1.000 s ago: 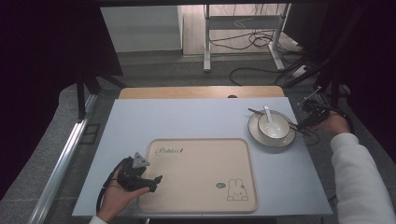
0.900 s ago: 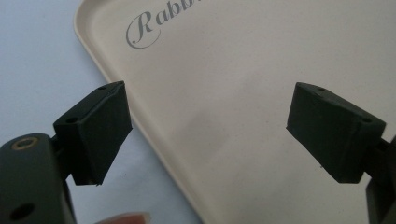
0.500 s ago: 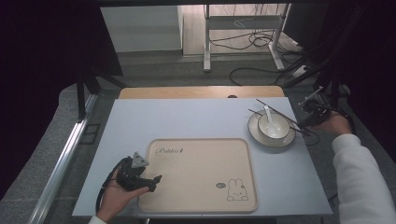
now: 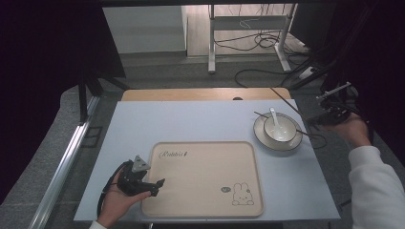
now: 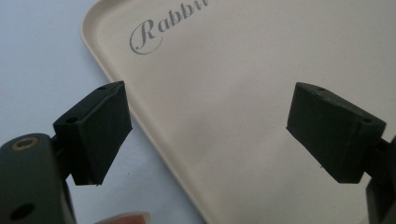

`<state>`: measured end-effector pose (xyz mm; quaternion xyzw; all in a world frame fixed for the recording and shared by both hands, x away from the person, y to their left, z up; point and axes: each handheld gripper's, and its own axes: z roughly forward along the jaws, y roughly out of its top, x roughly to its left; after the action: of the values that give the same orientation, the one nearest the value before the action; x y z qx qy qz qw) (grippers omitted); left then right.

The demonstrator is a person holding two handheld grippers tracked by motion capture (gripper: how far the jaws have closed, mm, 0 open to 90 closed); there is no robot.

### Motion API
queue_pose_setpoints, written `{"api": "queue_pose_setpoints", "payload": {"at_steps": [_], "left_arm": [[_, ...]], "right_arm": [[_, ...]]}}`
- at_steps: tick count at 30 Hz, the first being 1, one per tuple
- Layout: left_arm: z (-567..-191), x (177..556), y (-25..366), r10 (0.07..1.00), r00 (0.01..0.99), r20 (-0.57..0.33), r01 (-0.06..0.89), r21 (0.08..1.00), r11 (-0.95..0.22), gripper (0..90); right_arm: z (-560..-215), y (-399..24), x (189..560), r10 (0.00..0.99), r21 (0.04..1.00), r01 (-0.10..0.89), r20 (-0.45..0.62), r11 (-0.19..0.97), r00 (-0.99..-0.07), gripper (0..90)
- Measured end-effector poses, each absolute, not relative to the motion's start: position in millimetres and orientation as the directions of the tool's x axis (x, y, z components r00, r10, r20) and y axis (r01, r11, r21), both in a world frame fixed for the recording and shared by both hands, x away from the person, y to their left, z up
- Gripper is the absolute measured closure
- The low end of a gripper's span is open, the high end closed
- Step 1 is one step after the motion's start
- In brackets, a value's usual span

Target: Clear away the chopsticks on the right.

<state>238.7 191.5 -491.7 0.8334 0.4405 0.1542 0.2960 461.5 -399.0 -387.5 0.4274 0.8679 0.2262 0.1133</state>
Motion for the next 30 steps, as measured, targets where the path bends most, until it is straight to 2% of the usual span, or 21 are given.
{"api": "queue_pose_setpoints", "payload": {"at_steps": [8,14,22,30], "left_arm": [[-487.9,238.1,188.1,0.818,0.575,-0.003,0.631,0.638,-0.441,13.8],[-487.3,239.6,183.4,0.813,0.582,-0.001,0.626,0.638,-0.447,13.8],[-487.0,238.1,180.7,0.811,0.585,0.001,0.626,0.635,-0.453,13.8],[-488.0,237.6,183.7,0.813,0.582,-0.001,0.626,0.638,-0.448,13.8]], "right_arm": [[-380.7,-381.8,410.9,0.813,0.564,0.692,0.062,0.451,-0.579,84.1],[-380.4,-360.2,365.5,0.799,0.59,0.68,0.097,0.435,-0.594,84.0],[-398.2,-308.7,318.8,0.714,0.545,0.641,0.105,0.541,-0.692,83.9],[-430.8,-262.4,304.9,0.655,0.473,0.629,0.135,0.617,-0.744,83.9]]}}
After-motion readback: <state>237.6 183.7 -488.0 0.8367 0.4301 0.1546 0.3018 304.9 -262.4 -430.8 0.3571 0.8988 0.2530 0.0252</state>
